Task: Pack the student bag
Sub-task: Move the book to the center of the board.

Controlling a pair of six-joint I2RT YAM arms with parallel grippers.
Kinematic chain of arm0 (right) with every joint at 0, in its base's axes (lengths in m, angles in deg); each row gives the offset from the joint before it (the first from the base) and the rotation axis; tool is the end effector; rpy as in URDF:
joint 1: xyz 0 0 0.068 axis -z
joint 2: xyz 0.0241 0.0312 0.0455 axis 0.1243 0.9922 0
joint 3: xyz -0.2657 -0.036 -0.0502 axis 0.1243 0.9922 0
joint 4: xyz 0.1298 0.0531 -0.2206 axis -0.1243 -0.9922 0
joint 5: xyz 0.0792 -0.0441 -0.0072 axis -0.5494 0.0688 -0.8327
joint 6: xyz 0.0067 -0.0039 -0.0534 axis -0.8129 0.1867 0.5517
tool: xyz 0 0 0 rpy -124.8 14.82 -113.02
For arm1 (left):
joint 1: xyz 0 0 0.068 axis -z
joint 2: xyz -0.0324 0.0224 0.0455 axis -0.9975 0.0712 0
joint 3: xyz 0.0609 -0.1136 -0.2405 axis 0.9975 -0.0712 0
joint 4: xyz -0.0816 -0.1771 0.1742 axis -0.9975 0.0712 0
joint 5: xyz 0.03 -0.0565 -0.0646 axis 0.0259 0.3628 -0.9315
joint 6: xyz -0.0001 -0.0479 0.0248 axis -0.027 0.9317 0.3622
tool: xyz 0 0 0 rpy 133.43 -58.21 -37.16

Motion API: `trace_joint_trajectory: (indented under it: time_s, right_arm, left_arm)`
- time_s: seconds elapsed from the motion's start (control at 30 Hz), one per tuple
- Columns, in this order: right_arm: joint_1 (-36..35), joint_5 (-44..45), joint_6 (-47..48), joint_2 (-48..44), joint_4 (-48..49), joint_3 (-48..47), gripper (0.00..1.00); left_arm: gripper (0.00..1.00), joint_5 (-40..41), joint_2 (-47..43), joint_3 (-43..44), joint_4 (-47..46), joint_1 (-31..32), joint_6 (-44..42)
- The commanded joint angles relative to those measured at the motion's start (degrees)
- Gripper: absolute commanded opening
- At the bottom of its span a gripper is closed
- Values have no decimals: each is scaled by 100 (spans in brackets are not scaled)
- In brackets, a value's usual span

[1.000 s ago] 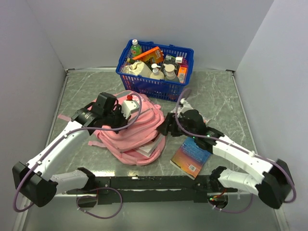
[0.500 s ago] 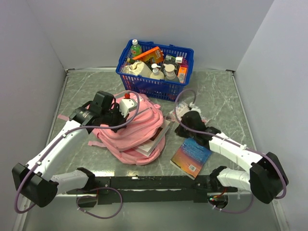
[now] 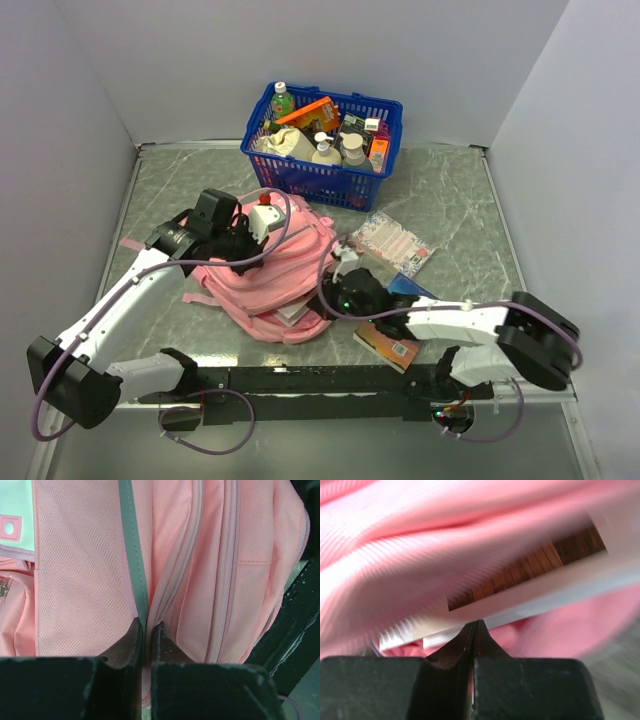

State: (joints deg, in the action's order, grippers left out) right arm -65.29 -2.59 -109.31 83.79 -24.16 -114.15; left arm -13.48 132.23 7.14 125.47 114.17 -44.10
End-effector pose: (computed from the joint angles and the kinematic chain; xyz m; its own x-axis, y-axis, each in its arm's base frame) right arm 0.1364 0.2170 0.1867 -0.7231 0.0626 -0.6879 -0.4752 0.6775 0.5613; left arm 0.1997 -0.1205 0.3234 -0.4417 0.5655 -0.6965 0.8071 0.5894 -0.0334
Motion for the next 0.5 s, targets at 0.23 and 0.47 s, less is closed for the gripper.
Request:
trace_joint_trajectory:
  time_s: [0.23, 0.47]
  right_arm:
    - [-487, -769, 628, 1919, 1765, -1974, 0]
    - [-276, 528, 987, -152, 870, -798, 0]
  left_arm:
    - [1, 371, 54, 490, -796, -144, 152]
    - [1, 520, -43, 288, -822, -153, -32]
